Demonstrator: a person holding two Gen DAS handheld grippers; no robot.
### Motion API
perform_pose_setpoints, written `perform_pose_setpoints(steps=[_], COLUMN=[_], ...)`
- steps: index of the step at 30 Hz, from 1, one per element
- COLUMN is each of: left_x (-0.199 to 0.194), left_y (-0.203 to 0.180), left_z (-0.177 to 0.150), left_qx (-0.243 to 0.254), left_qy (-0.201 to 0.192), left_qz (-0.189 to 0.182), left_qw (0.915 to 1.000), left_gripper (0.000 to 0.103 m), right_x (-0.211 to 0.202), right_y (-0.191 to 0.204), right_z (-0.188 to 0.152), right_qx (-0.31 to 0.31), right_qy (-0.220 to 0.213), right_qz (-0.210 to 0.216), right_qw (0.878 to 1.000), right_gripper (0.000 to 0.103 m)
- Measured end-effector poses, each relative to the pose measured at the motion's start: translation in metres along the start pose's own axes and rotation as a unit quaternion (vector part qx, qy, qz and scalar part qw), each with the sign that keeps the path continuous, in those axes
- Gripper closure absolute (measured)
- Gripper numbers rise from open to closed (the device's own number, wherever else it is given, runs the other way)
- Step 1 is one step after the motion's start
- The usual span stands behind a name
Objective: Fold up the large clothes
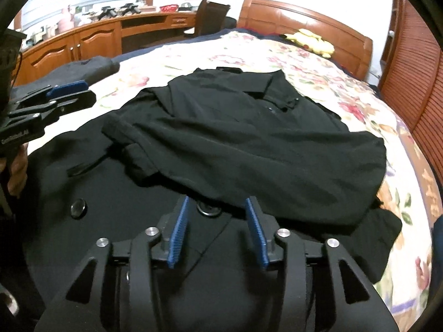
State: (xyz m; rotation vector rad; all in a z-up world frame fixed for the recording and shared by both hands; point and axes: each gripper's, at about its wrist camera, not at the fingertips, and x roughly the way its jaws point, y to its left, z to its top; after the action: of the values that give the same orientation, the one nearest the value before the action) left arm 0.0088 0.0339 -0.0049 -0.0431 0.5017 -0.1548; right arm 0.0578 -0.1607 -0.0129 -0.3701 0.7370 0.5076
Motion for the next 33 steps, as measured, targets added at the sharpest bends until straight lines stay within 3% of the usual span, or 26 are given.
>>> perform_pose_setpoints(steps=[11, 17, 21, 27, 33], left_x=[0.006, 0.011, 0.016, 0.024, 0.035], left_y=[-0.003, -0.005, -0.005, -0.007, -0.001], left_z=[-0.003, -0.005, -0.007, -0.012, -0.016], left_qx=[0.008, 0.012, 0.013, 0.019, 0.009], left_qy=[0.011, 0.020, 0.030, 0.048, 0.077], left_qz=[0.005, 0.009, 0.012, 0.014, 0.017], left_qw=[0.9999, 0.9997, 0.9994, 0.9986, 0.9968], left_gripper=[0.048, 0.048, 0.048, 0.048, 0.048], right_x=[-0.008, -0.003, 0.010, 0.022, 0.019], right_y=[-0.059, -0.079, -0.089, -0.101, -0.097], right_z=[-0.020, -0.031, -0.043, -0.053, -0.057], right_qx=[0.069, 0.085, 0.109, 0.144, 0.146], right_qy=[0.005, 0.017, 0.026, 0.039, 0.027], right_qz=[-0.081, -0.096, -0.088, -0.043, -0.050], right_qw=[0.994, 0.992, 0.990, 0.988, 0.988], right_gripper=[0.056, 0.056, 0.056, 0.052, 0.052])
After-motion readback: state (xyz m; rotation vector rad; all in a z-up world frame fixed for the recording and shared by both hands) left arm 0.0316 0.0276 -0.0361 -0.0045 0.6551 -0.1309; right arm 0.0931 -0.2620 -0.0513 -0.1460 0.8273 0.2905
